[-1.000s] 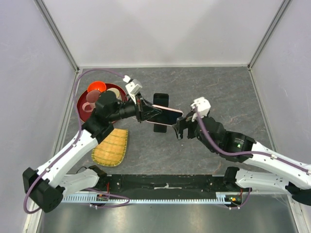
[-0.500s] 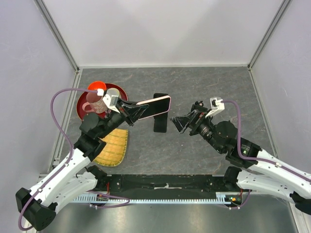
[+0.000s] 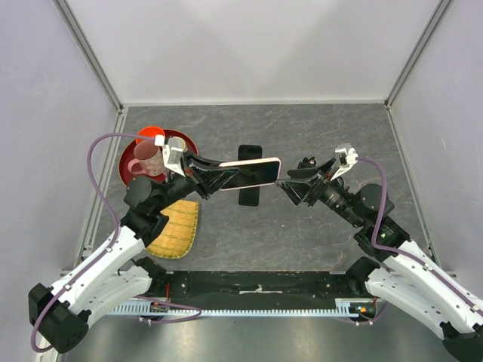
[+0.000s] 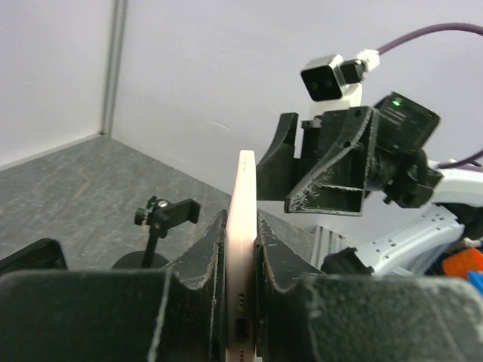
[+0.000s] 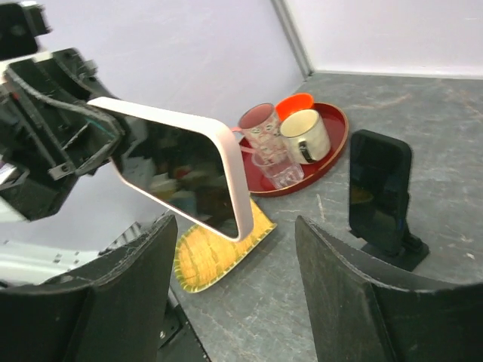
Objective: Place the phone on the phone stand
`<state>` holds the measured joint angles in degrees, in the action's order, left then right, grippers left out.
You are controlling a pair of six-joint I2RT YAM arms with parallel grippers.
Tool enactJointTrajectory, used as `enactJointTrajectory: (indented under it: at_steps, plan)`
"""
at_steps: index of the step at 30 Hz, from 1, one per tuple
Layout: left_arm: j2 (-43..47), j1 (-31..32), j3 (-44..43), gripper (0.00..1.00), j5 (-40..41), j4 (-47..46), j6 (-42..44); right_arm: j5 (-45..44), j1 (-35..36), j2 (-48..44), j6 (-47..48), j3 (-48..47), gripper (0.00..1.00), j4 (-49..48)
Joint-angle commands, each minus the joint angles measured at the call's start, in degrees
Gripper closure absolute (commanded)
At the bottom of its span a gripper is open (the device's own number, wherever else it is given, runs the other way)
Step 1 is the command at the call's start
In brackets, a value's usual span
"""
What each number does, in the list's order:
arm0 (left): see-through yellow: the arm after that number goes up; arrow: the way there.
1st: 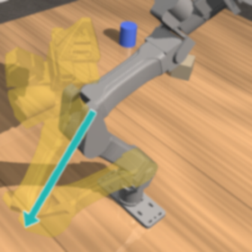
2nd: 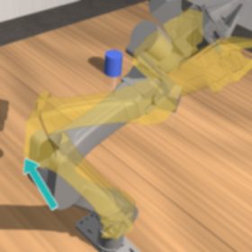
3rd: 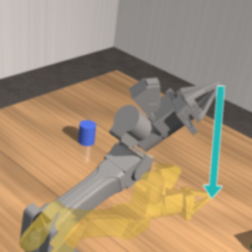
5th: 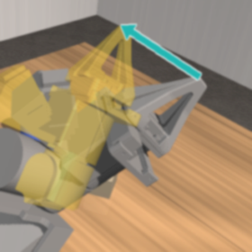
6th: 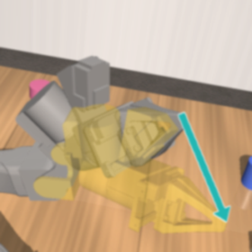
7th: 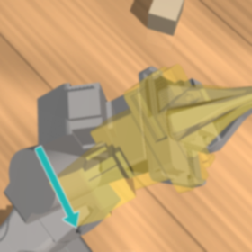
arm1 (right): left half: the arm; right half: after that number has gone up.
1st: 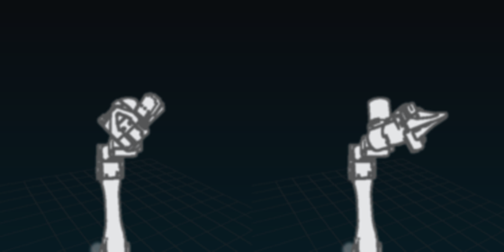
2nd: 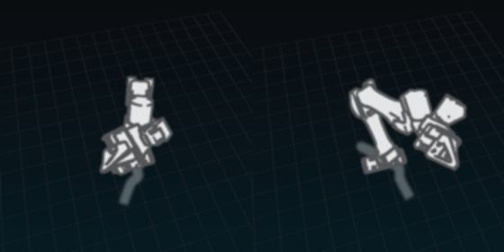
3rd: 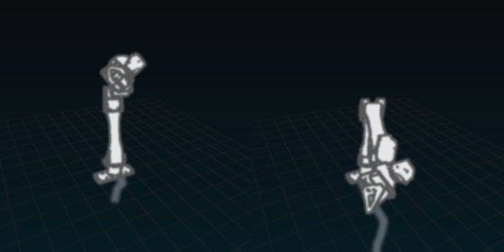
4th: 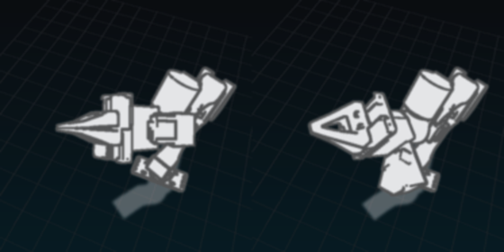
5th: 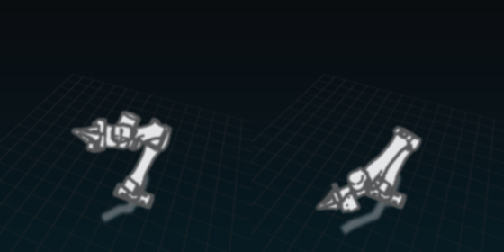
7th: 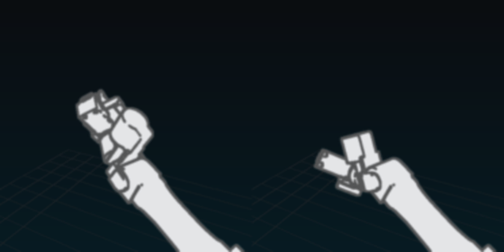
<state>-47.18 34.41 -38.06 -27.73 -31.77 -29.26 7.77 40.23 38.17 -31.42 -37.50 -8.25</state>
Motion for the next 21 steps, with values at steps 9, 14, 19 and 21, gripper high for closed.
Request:
enactJointTrajectory:
  at_steps: [9, 14, 19, 21]
  plan:
    - [-3.18, -0.05, -1.75, 0.98, -11.03, -16.57, -8.8, 25.18, -3.67, 2.95, -1.01, 0.75, 0.46, -15.82]
    - [-3.62, -0.05, -1.49, 0.98, -11.39, -17.53, -9.15, 27.65, -3.75, 3.66, -3.82, 2.51, 0.53, -22.33]
    - [-3.97, -0.05, -1.14, 0.98, -11.91, -19.03, -10.12, 28.62, -3.67, 3.93, -5.05, 3.13, 0.57, -25.31]
    - [-4.06, -0.05, -0.87, 0.98, -11.91, -20.08, -10.47, 28.79, -3.75, 4.8, -7.24, 4.09, 0.58, -28.99]
